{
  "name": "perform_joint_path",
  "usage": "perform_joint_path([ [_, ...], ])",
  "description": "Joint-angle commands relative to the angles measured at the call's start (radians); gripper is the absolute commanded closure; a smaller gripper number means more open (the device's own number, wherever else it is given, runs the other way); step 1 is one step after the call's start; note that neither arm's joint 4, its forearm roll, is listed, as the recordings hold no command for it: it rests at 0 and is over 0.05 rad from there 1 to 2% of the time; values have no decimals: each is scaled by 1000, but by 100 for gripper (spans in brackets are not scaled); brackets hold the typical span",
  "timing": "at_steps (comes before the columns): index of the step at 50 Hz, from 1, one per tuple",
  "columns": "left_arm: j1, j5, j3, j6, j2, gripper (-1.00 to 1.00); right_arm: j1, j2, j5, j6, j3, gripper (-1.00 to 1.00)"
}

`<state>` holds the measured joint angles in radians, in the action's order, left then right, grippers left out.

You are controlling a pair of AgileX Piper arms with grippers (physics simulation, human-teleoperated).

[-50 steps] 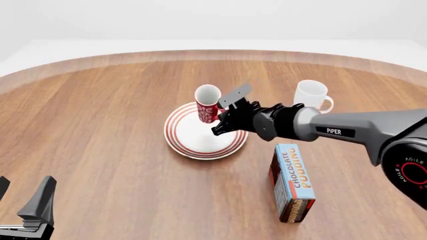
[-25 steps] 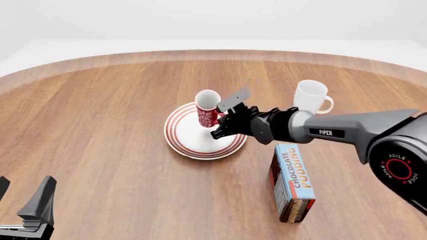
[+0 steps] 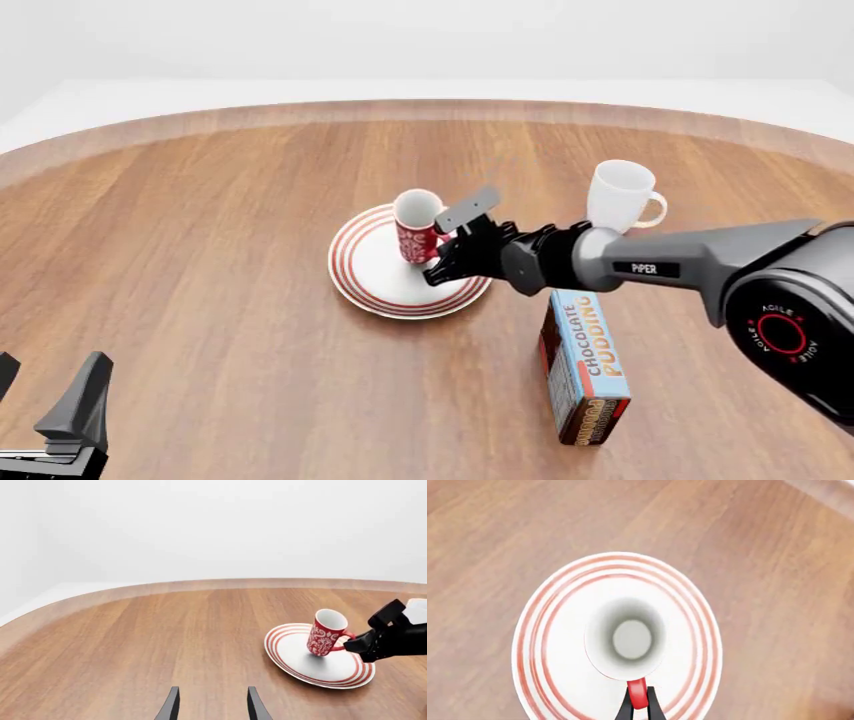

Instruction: Pick up the red mug and put it on the plate

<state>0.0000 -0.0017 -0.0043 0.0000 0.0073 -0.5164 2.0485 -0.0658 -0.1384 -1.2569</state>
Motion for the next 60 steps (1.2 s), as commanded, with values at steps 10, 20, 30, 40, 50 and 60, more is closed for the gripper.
perform_joint_path([
  [10, 0, 0, 0, 0, 0, -100, -19, 6, -7, 7, 1, 100],
  [20, 0, 0, 0, 0, 0, -100, -12, 5, -25, -36, 17, -100],
  [30, 0, 0, 0, 0, 0, -100, -11, -13, -24, -21, 17, -100],
  [40, 0, 0, 0, 0, 0, -100, -5, -33, -28, -5, 37, -100],
  [50, 0, 0, 0, 0, 0, -100, -16, -87, -24, 7, 77, -100],
  [60, 0, 0, 0, 0, 0, -100, -15, -169, -12, 9, 123, -100],
])
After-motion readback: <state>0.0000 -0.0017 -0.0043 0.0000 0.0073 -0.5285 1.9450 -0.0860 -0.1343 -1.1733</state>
